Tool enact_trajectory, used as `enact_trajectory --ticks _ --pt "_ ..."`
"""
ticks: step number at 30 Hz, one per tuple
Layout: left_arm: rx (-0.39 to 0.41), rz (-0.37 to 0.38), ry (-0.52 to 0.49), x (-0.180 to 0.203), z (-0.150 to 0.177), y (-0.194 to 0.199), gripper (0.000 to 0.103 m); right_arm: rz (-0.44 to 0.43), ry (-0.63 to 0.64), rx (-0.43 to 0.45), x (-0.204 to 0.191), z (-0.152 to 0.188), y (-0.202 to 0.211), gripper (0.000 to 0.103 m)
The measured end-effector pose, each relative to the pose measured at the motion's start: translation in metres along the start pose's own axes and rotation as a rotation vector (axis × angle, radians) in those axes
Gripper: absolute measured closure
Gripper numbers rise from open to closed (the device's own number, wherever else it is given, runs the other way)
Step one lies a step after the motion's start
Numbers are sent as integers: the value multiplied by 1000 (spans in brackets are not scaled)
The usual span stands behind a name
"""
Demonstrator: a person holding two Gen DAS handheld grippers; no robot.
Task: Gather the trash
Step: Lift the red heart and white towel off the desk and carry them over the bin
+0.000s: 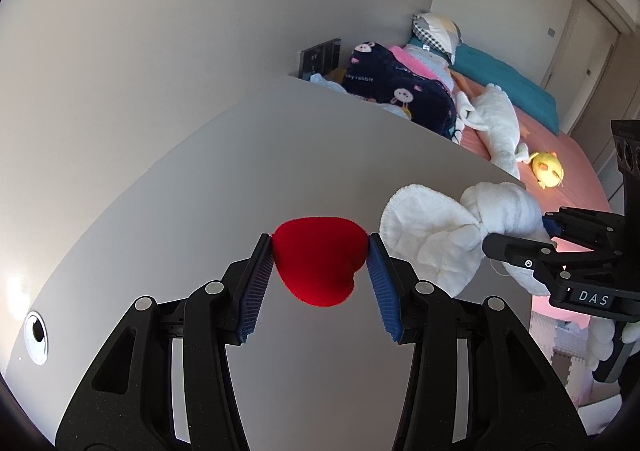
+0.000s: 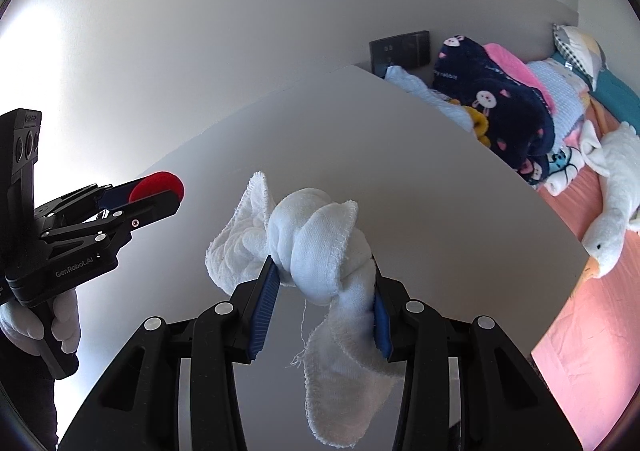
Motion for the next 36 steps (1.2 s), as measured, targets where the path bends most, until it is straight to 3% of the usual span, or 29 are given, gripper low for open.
enact_trajectory --ticks 36 --pt "-8 126 -265 139 18 15 56 115 -239 115 81 96 96 59"
Point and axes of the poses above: each gripper's, at about its wrist camera, not at the fingertips, and y roughly against the way its jaws point, x to its right, z to its underside, the point moved 9 cm from there along -y, roughly the way its jaws point, and after that the axes turned 9 degrees about -x, right-handed, at the moved point
